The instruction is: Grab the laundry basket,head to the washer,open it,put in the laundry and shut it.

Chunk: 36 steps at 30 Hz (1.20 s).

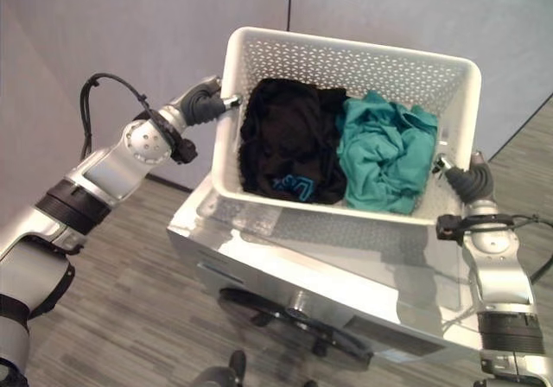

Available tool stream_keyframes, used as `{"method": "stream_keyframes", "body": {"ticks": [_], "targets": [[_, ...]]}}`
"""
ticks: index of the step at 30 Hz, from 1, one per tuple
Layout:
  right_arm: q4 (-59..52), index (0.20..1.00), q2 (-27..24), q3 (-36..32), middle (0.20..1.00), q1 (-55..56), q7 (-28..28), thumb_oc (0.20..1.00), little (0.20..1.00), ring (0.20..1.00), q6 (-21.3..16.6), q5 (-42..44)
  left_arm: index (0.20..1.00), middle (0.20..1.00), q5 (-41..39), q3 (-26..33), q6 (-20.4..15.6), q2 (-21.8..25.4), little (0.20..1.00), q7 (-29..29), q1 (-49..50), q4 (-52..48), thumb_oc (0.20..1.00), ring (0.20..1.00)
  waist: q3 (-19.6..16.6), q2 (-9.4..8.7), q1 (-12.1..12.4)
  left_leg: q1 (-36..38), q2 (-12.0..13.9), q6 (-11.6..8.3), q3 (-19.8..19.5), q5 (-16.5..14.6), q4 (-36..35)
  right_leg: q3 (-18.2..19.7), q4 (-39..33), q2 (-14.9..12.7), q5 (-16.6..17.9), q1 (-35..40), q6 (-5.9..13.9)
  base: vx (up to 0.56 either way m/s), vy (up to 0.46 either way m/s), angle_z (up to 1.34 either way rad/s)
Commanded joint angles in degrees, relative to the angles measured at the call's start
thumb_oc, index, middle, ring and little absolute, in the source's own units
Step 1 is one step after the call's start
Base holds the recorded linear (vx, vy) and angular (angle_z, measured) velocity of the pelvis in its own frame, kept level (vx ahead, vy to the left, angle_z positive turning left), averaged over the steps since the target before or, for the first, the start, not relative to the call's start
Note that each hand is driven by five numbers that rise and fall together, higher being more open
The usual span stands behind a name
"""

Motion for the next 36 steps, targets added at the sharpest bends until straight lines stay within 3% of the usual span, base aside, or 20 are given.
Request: {"method": "stream_keyframes", "body": {"ticks": [1,13,30,36], "targets": [[-4.3,0.200,3.1,8.4,0.200,2.8,4.3,0.200,0.200,0.200,-0.7,1.3,0.200,0.200,2.9,-3.8,-4.2,-10.0,0.200,-3.1,-3.3,-2.8,0.200,0.200,-0.9,2.21,0.2,-4.3,0.9,0.32,2.5,1.0,-1.8,-0.5,7.9,-0.3,-9.3,0.3,1.66,-0.01,-0.029,0.08],[-8.7,0.200,4.7,7.1,0.200,5.2,3.9,0.200,0.200,0.200,-2.3,3.9,0.200,0.200,3.4,-4.4,-5.9,-11.2,0.200,-0.5,-8.0,-3.1,0.200,0.200,-2.1,3.32,-0.4,-2.4,1.2,0.07,2.7,1.2,-3.4,-1.0,7.1,-0.5,-9.3,1.5,1.85,0.00,-0.005,0.01],[-8.5,0.200,5.2,9.5,0.200,-5.9,0.4,0.200,0.200,0.200,-3.2,5.1,0.200,0.200,2.8,-2.3,-6.5,-6.8,0.200,2.5,-9.7,-2.2,0.200,0.200,-4.8,4.31,0.5,0.1,0.6,0.50,3.8,0.1,-4.9,-1.3,5.3,-1.4,-8.7,3.4,2.83,0.02,0.012,-0.05],[-1.6,0.200,2.8,12.3,0.200,-12.6,-1.8,0.200,0.200,0.200,-2.4,4.8,0.200,0.200,1.5,-4.0,-6.3,-7.3,0.200,3.8,-12.6,2.5,0.200,0.200,-5.4,4.36,0.8,0.7,0.7,0.44,3.8,0.1,-5.1,-1.3,5.3,-1.3,-8.8,3.7,2.85,0.00,0.001,-0.01]]}}
